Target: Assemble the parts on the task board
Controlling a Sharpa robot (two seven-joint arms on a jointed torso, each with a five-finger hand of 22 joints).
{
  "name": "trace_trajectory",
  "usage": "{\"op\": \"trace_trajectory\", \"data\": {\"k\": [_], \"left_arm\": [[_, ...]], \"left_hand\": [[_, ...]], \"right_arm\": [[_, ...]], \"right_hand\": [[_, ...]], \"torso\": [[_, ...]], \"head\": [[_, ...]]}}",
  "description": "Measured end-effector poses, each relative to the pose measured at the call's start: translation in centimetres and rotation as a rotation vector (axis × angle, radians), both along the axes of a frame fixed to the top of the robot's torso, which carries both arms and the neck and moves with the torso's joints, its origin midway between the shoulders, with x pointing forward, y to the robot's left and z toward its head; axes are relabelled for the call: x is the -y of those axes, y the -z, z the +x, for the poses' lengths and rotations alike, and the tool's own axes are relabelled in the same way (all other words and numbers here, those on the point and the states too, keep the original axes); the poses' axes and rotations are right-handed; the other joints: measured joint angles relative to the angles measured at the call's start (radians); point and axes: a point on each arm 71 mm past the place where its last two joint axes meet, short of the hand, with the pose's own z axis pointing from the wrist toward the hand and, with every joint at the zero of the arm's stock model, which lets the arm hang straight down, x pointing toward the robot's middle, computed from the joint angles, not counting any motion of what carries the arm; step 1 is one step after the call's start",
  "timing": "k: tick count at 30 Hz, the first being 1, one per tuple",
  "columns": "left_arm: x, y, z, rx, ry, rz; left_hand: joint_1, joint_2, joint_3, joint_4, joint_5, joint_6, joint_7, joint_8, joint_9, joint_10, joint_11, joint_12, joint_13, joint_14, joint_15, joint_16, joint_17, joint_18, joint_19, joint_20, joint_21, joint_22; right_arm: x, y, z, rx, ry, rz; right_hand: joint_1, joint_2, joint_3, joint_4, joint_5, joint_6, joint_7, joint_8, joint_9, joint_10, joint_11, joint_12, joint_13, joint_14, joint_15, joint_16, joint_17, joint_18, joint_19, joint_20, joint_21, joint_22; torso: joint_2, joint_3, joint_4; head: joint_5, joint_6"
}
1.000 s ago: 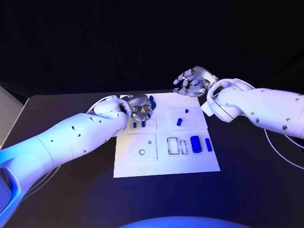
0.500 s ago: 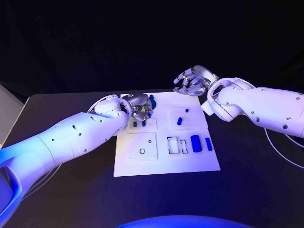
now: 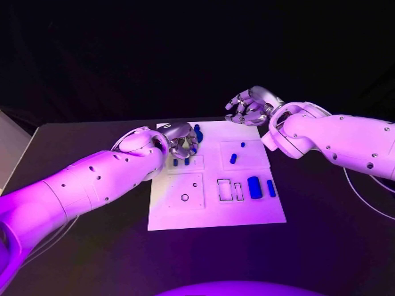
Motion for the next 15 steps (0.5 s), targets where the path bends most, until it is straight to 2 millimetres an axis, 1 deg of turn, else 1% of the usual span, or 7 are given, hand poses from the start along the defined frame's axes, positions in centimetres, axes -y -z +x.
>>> {"op": "trace_trajectory", "data": {"k": [2,4,8,12,15], "left_arm": [[-0.2,-0.2,0.0,0.003,-0.004,-0.017],[-0.5,-0.6,0.0,0.007,-0.011,-0.038],[-1.0,-1.5,0.1,0.017,-0.022,-0.078],[-1.9,-2.2,0.1,0.019,-0.033,-0.104],[-2.7,-2.5,0.1,0.015,-0.043,-0.112]], "left_hand": [[-0.004,0.004,0.0,0.0,0.0,0.0,0.0,0.0,0.0,0.004,0.003,-0.001,0.0,0.0,0.0,0.0,0.0,0.0,0.0,0.0,0.0,0.002],[-0.004,0.004,0.003,-0.003,0.0,0.0,0.0,0.0,0.0,0.007,0.0,-0.009,0.0,0.004,0.004,0.0,0.001,0.0,0.007,0.0,0.004,0.005],[-0.004,0.004,0.003,-0.003,0.0,0.0,0.0,0.0,0.0,0.007,0.0,-0.009,0.0,0.004,0.004,0.0,0.002,0.0,0.007,0.0,0.004,0.006],[-0.004,0.004,0.003,-0.003,0.0,0.0,0.0,0.0,0.001,0.007,0.0,-0.009,-0.001,0.004,0.004,0.0,0.002,0.0,0.007,0.0,0.004,0.006],[-0.008,0.0,0.003,-0.003,0.0,0.0,0.0,-0.004,0.002,0.011,0.004,-0.015,-0.001,0.004,0.004,0.0,0.002,0.0,0.007,0.0,0.004,0.006]], "right_arm": [[0.0,0.0,0.0,0.0,0.0,0.0],[0.0,0.0,0.0,0.0,0.001,0.0],[0.1,0.0,0.1,0.0,0.003,-0.001],[0.2,0.0,0.1,0.0,0.004,-0.001],[0.2,0.0,0.1,0.0,0.006,-0.002]], "right_hand": [[0.0,0.0,0.0,0.0,0.0,0.0,0.0,0.0,0.0,0.0,0.0,0.0,-0.001,0.0,0.0,0.0,0.0,0.0,0.0,0.0,0.0,0.0],[-0.004,-0.004,0.0,0.0,0.0,0.0,0.0,0.0,0.0,0.004,-0.004,0.0,-0.001,0.0,0.0,0.0,0.0,0.0,0.0,0.0,0.0,0.0],[-0.004,-0.004,0.0,0.0,0.0,0.0,0.0,0.0,0.0,0.004,-0.003,0.0,-0.001,0.0,0.0,0.0,0.0,0.0,0.0,0.0,0.0,0.0],[-0.004,-0.004,0.0,0.0,0.0,0.0,0.0,0.0,0.0,0.005,-0.002,0.0,-0.001,0.0,0.0,0.0,0.0,0.0,0.0,0.0,0.0,0.0],[-0.004,-0.004,0.0,0.0,0.0,0.0,0.0,0.0,0.0,0.006,-0.002,0.0,-0.001,0.0,0.0,0.0,0.0,0.0,0.0,0.0,0.0,0.0]], "torso": [[-0.001,-0.0008,0.0002],[-0.001,-0.0008,0.0007],[-0.003,-0.002,0.0022],[-0.006,-0.0038,0.0045],[-0.009,-0.0052,0.0064]], "head": [[0.001,0.001],[0.002,0.002],[0.003,0.005],[0.003,0.005],[0.002,0.002]]}}
